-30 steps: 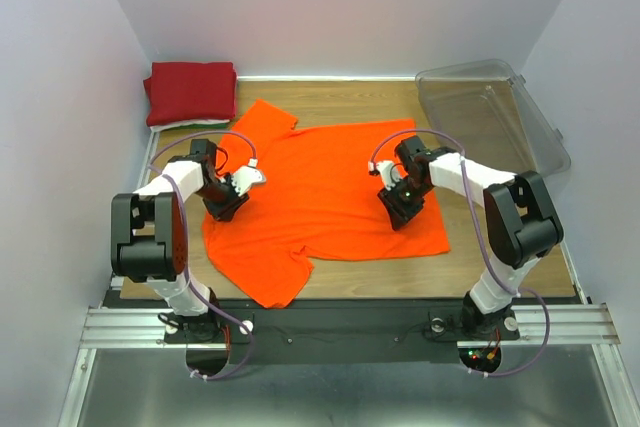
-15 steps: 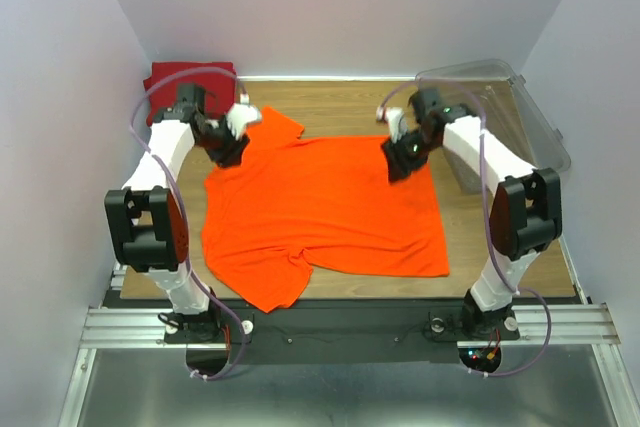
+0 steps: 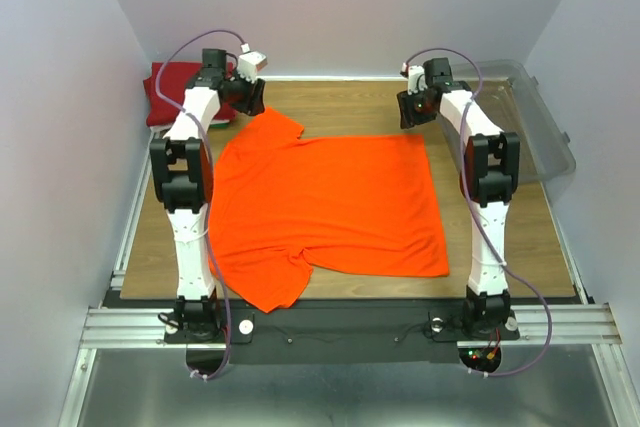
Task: Fold and stack the t-shirts
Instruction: Move the tshirt to the center of the board
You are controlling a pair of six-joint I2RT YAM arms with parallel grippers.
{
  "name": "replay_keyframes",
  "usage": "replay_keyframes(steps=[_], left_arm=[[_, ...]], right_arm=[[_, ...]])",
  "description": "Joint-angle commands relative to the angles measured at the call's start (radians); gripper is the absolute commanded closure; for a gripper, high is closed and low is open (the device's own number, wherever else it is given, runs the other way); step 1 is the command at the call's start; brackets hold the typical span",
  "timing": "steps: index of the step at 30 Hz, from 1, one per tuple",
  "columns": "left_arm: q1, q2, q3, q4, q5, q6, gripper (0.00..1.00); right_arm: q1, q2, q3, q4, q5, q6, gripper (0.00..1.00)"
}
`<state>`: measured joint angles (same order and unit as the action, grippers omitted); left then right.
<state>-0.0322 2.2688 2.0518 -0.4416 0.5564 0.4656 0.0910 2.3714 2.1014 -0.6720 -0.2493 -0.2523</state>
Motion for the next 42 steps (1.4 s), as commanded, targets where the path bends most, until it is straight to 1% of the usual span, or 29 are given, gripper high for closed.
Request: replay_keyframes(steps=[1, 3, 6, 8, 9, 12, 14, 17, 21, 23, 24, 26, 34, 42], left_arm=[[-0.034, 0.043, 0.110, 0.066, -0.061, -0.110, 0.41], [-0.040, 0.066, 0.117, 0.079, -0.082, -0.113, 0.41], [-0.049, 0.097, 0.116, 0.092, -0.110, -0.113, 0.41], [-0.054, 0.110, 0.116, 0.095, -0.130, -0.116, 0.41], [-0.055, 0.112, 0.114, 0.101, -0.131, -0.117, 0.41], [-0.055, 0.115, 0.108, 0.115, -0.142, -0.117, 0.41], [-0.055, 0.118, 0.113, 0.115, -0.145, -0.116, 0.41], [-0.055, 0.115, 0.114, 0.116, -0.144, -0.116, 0.41], [-0.055, 0.109, 0.113, 0.116, -0.145, -0.117, 0.41], [-0.057, 0.106, 0.111, 0.121, -0.148, -0.120, 0.41], [-0.055, 0.106, 0.111, 0.122, -0.148, -0.122, 0.41], [-0.057, 0.104, 0.111, 0.122, -0.148, -0.123, 0.41], [-0.055, 0.113, 0.110, 0.133, -0.162, -0.131, 0.41], [-0.057, 0.133, 0.123, 0.139, -0.187, -0.151, 0.40]], right_arm=[[0.000, 0.034, 0.077, 0.037, 0.065, 0.024, 0.50], [-0.002, 0.041, 0.077, 0.040, 0.087, 0.018, 0.49], [-0.013, 0.035, 0.072, 0.043, 0.093, 0.013, 0.45], [-0.017, 0.012, 0.051, 0.043, 0.074, 0.019, 0.44], [-0.019, -0.001, 0.037, 0.043, 0.062, 0.018, 0.41], [-0.017, -0.061, -0.006, 0.045, 0.016, 0.030, 0.36], [-0.019, -0.095, -0.021, 0.045, -0.005, 0.036, 0.36], [-0.020, -0.116, -0.053, 0.042, 0.005, 0.042, 0.36], [-0.022, -0.123, -0.084, 0.042, 0.050, 0.064, 0.36], [-0.022, -0.106, -0.086, 0.042, 0.088, 0.096, 0.40], [-0.023, -0.101, -0.087, 0.042, 0.093, 0.103, 0.46], [-0.022, -0.090, -0.093, 0.045, 0.111, 0.128, 0.48], [-0.022, -0.057, -0.107, 0.043, 0.168, 0.160, 0.48], [-0.008, -0.057, -0.147, 0.042, 0.151, 0.133, 0.48]])
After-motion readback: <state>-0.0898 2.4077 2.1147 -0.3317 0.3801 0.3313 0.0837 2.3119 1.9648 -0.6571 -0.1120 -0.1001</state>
